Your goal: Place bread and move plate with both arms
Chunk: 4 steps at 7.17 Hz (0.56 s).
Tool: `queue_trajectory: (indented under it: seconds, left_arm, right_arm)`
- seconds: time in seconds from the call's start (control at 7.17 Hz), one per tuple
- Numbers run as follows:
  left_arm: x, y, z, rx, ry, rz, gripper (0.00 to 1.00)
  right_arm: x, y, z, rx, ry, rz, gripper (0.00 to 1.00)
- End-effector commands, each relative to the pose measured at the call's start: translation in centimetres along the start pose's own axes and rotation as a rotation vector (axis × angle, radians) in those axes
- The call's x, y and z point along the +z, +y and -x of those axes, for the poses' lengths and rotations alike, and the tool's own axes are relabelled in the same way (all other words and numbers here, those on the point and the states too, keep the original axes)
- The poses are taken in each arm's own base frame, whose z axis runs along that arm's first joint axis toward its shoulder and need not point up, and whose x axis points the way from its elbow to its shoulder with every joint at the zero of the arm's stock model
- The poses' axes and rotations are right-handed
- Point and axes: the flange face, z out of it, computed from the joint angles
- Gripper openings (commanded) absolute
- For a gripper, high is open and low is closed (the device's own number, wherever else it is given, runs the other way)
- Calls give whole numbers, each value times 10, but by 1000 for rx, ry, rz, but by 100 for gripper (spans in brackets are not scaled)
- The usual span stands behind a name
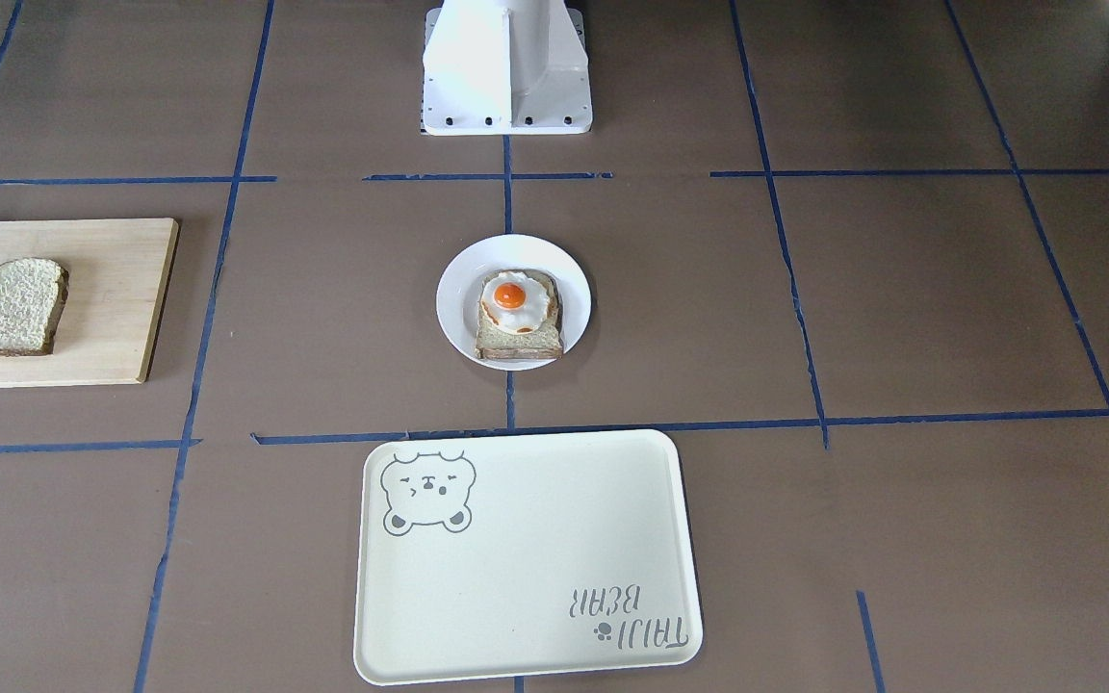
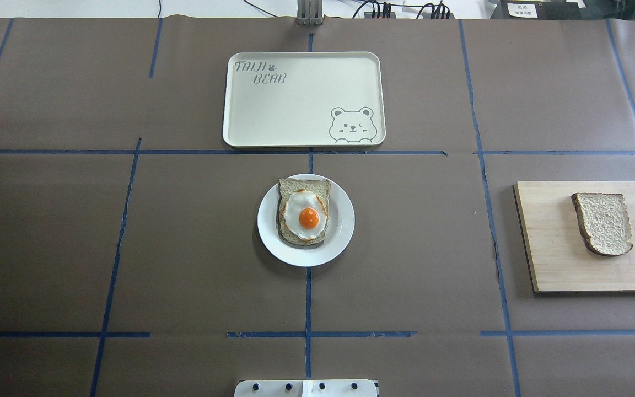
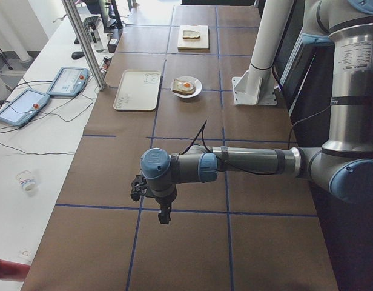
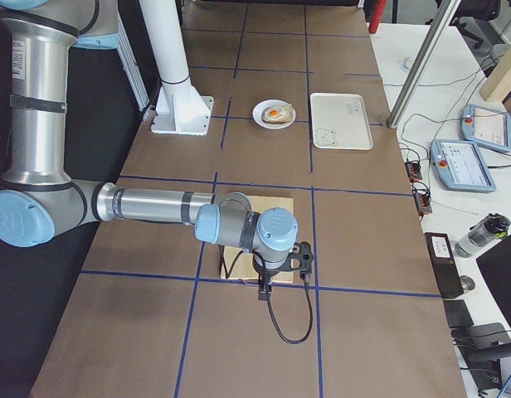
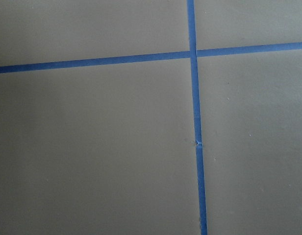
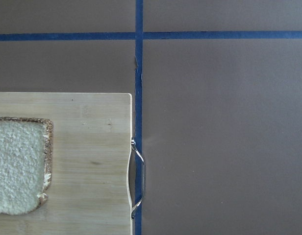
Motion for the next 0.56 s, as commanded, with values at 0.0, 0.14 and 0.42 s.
queue_trajectory:
  seconds: [0.0, 0.14, 0.42]
  left_arm:
    - [0, 0, 0, 2, 2, 0, 100]
    - [2, 0, 2, -2, 2, 2, 100]
    - [2, 0, 2, 0, 2, 2, 100]
  right_arm:
    - [-5, -3, 2, 1, 1, -11, 100]
    - [-5, -3, 1, 3, 2, -11, 100]
    - [-4, -3, 1, 3, 2, -8, 100]
